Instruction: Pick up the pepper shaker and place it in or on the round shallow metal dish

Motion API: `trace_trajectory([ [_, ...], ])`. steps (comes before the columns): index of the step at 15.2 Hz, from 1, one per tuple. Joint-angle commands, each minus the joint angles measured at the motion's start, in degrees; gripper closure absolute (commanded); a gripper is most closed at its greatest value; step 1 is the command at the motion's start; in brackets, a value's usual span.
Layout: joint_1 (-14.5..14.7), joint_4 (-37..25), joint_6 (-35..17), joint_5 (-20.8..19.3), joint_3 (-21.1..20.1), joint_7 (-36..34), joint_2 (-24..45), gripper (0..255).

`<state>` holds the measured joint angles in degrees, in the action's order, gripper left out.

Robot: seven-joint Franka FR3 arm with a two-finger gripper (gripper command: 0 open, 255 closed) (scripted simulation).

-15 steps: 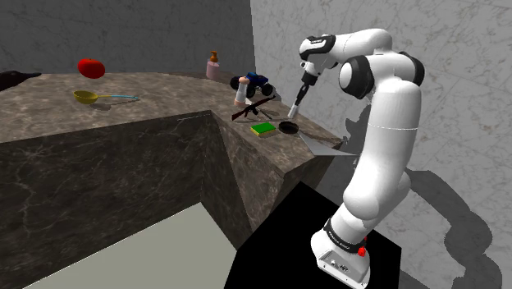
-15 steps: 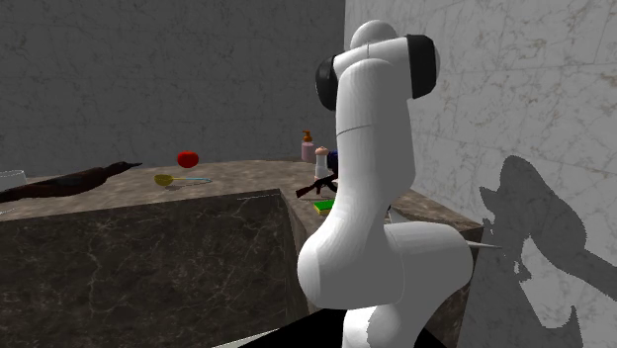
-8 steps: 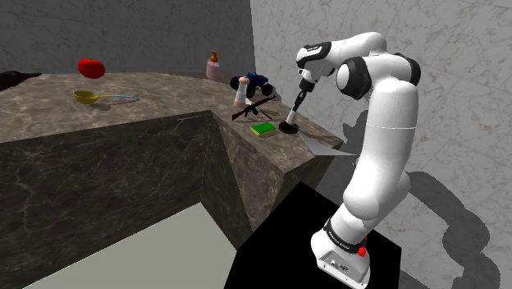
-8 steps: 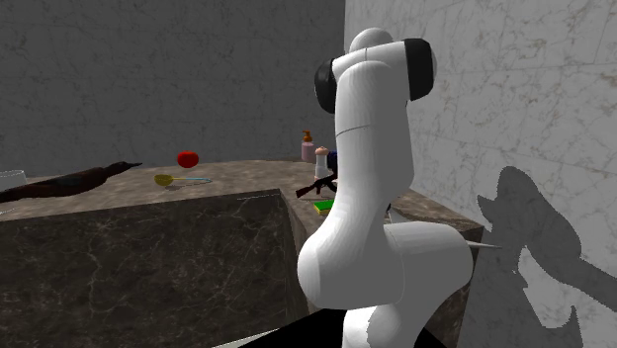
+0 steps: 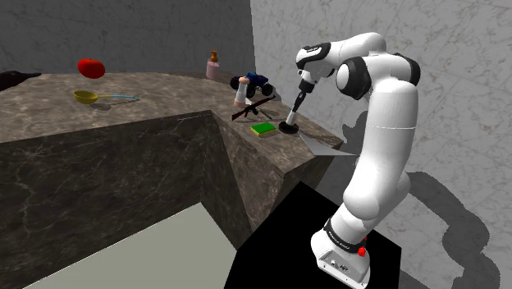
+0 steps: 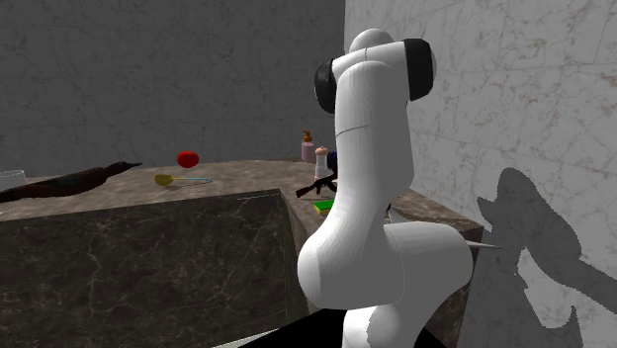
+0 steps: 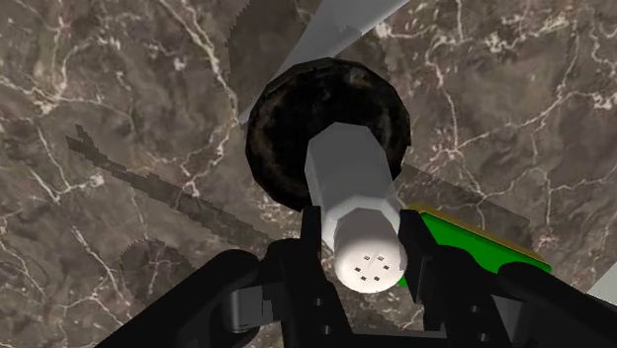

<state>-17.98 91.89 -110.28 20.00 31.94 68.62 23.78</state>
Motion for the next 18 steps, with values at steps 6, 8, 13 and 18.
trace_trajectory([
  [6,0.0,0.0,-0.01,0.0,0.0,0.0,0.0,0],
  [8,-0.28,-2.69,3.36,-0.72,0.41,-0.53,-0.85,0],
  [13,-0.67,-5.46,6.51,-1.18,0.7,-0.93,-1.33,0],
  [18,-0.67,-5.46,6.51,-1.18,0.7,-0.93,-1.33,0],
])
